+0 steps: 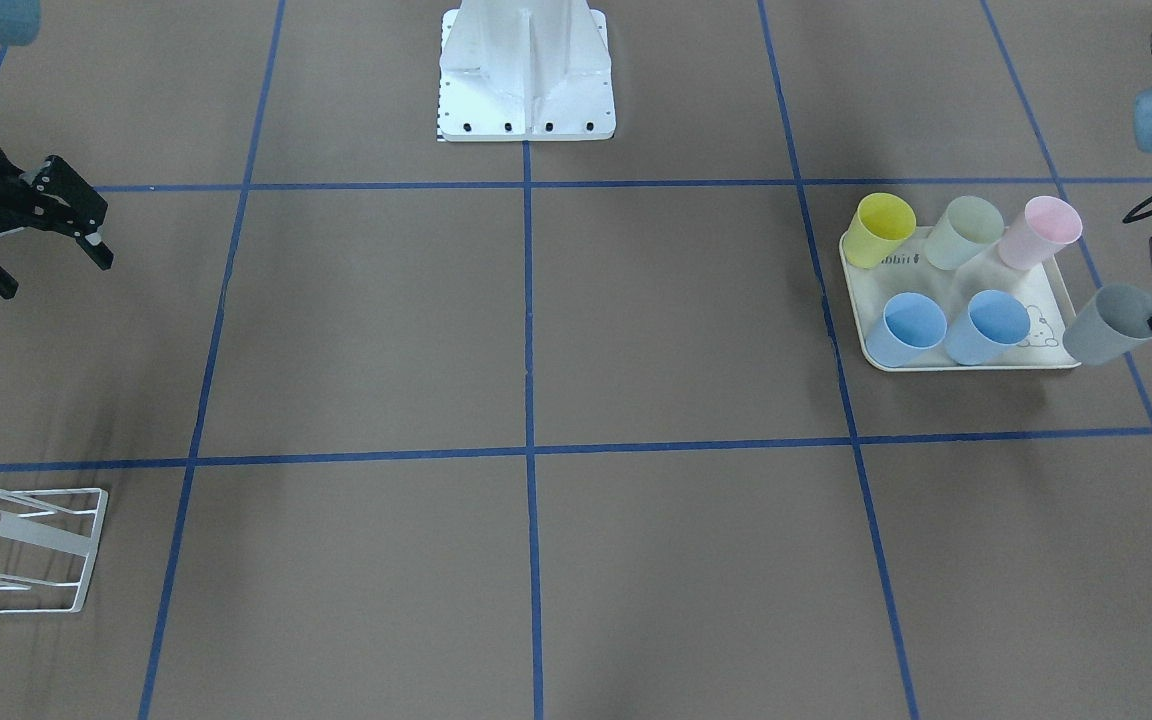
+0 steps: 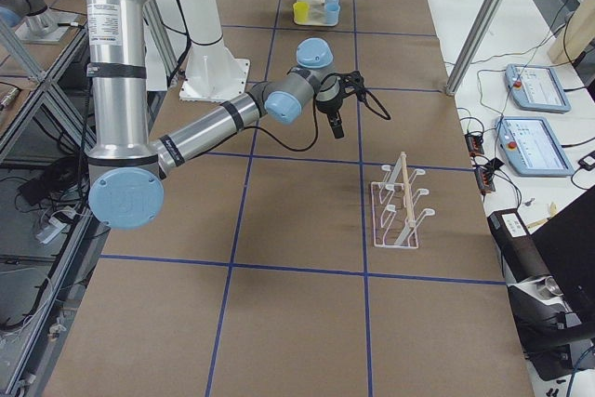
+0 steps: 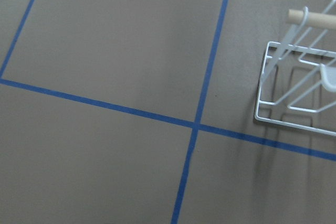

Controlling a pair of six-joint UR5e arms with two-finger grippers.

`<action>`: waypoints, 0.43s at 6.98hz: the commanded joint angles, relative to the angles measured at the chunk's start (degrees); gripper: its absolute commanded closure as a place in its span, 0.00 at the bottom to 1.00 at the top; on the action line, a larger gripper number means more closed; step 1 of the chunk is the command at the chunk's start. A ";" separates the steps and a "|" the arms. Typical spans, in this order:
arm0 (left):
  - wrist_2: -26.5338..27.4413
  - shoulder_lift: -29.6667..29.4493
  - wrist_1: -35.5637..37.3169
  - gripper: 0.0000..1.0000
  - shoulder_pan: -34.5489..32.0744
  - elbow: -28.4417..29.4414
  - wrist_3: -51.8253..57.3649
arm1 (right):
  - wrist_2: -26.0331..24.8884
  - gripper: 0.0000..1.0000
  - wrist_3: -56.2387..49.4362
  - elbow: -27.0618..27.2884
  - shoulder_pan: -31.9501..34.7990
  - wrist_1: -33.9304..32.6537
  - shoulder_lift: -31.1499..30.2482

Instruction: Transfer IKEA cup to right arm and place on rack

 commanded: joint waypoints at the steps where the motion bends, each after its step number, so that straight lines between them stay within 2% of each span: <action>1: -1.66 -1.01 10.19 1.00 -6.38 -8.65 -1.30 | -1.38 0.01 -1.67 -1.31 -0.79 6.62 5.20; 2: -1.84 -1.19 14.18 1.00 -6.31 -13.93 -9.84 | -1.39 0.01 -1.42 -3.50 -1.06 15.12 4.79; 3: -2.02 -2.14 13.61 1.00 -5.96 -17.38 -24.89 | -2.69 0.01 -1.85 -6.21 -1.32 23.47 5.22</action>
